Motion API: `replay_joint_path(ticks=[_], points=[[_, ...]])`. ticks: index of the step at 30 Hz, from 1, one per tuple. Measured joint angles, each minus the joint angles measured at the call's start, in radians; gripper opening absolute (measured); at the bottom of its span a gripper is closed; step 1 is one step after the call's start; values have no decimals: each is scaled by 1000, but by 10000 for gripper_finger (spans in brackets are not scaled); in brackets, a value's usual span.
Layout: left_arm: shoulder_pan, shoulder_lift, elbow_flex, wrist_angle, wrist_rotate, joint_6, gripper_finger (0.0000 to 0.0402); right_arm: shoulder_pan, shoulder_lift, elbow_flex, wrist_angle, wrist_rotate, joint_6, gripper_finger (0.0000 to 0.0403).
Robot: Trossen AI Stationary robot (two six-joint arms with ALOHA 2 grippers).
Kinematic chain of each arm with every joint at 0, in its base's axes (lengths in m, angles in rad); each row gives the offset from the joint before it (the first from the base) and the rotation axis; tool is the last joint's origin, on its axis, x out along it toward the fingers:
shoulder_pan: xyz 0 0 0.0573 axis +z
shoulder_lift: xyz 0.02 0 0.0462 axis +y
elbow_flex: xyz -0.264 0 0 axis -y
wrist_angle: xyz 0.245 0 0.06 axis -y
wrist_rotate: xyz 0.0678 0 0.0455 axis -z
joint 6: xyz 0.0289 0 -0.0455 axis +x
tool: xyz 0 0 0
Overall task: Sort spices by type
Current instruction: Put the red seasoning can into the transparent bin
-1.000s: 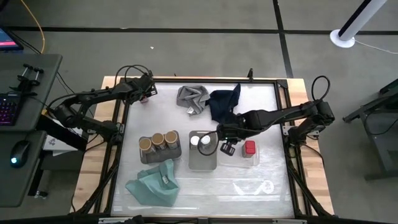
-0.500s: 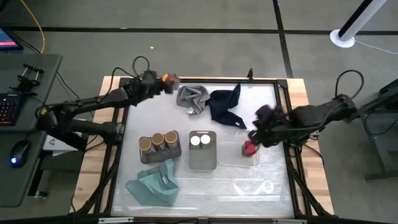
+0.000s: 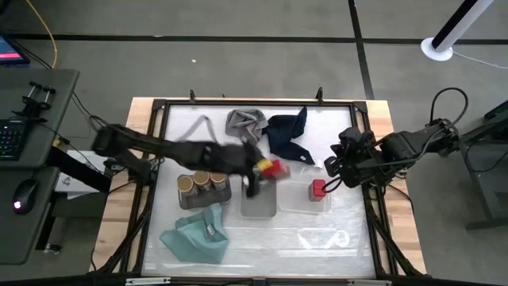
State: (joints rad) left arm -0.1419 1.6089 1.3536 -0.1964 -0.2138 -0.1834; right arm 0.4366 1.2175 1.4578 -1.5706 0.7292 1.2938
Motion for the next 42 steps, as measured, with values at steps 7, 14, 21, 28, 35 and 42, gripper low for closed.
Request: replay_joint_path(ticks=[7,14,21,28,35,42], points=[[-78,311,283,-73,39,189,181,0,14,0,2,-8,0,0],[-75,470,422,-82,37,282,181,0,27,0,3,-30,0,0],[-45,531,431,-158,46,252,181,-1,50,0,7,-52,0,0],[-38,539,421,-134,64,252,181,6,112,0,66,-239,-71,0],[-21,563,408,-131,82,247,183,48,214,0,147,-346,-154,0],[-22,563,409,-116,87,248,206,155,209,-74,202,-369,-19,0]])
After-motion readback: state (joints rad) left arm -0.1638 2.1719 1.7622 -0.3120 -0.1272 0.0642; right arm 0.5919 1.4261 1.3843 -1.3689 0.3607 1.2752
